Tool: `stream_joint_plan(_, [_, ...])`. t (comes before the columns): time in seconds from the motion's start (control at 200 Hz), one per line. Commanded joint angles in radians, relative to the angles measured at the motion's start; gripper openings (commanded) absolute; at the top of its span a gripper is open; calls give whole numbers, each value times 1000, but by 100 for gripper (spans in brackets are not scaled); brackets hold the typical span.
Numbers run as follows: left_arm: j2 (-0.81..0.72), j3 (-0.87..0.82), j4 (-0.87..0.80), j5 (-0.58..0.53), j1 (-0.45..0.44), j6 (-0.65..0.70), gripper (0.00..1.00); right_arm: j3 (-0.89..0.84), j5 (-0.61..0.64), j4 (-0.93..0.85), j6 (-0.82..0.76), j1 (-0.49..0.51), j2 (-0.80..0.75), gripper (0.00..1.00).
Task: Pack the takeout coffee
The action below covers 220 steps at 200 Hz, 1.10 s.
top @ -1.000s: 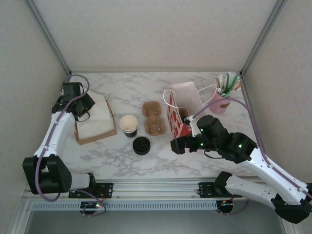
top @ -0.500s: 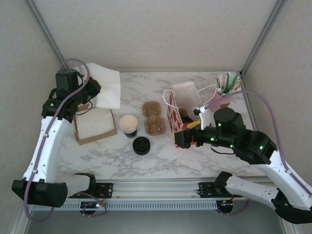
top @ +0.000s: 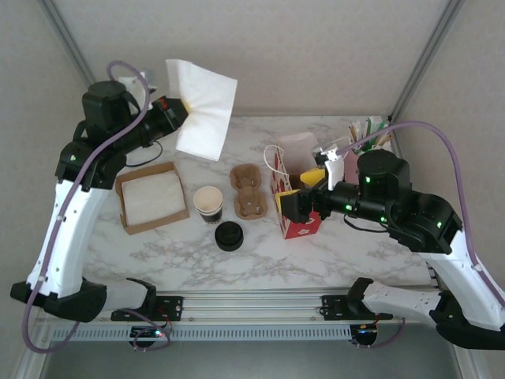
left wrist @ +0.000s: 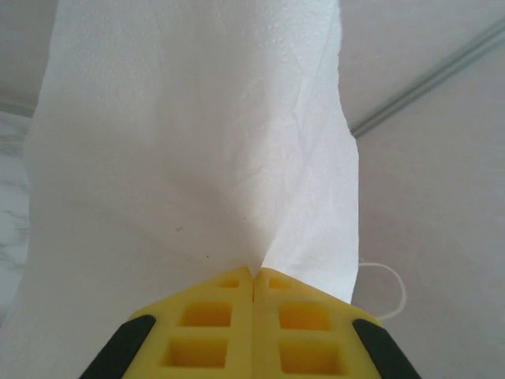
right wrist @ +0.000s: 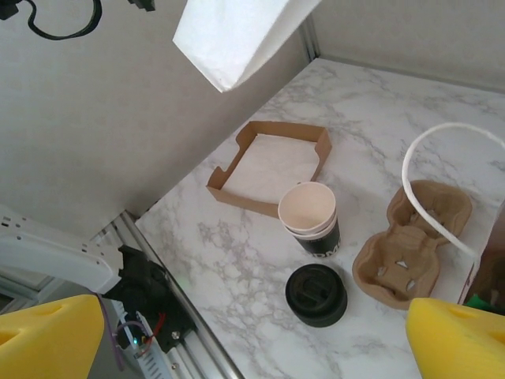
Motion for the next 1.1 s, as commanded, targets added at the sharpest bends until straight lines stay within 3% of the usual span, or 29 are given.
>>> stream_joint_plan(0.0, [76, 109, -75, 22, -81, 31, 0, 55, 29, -6, -59, 10, 7, 99])
stream_joint_plan(0.391, [290, 376, -140, 146, -277, 75, 0, 168, 120, -38, -187, 7, -22, 99])
stream_joint_plan(0.846, [377, 389, -70, 307, -389, 72, 0, 325, 228, -106, -304, -1, 87, 96])
stream_joint_plan(0.971, [390, 402, -59, 353, -412, 73, 0, 370, 219, -123, -331, -57, 133, 96])
stream_joint_plan(1.097, [388, 402, -33, 407, -428, 70, 0, 399, 135, -144, -341, -147, 171, 96])
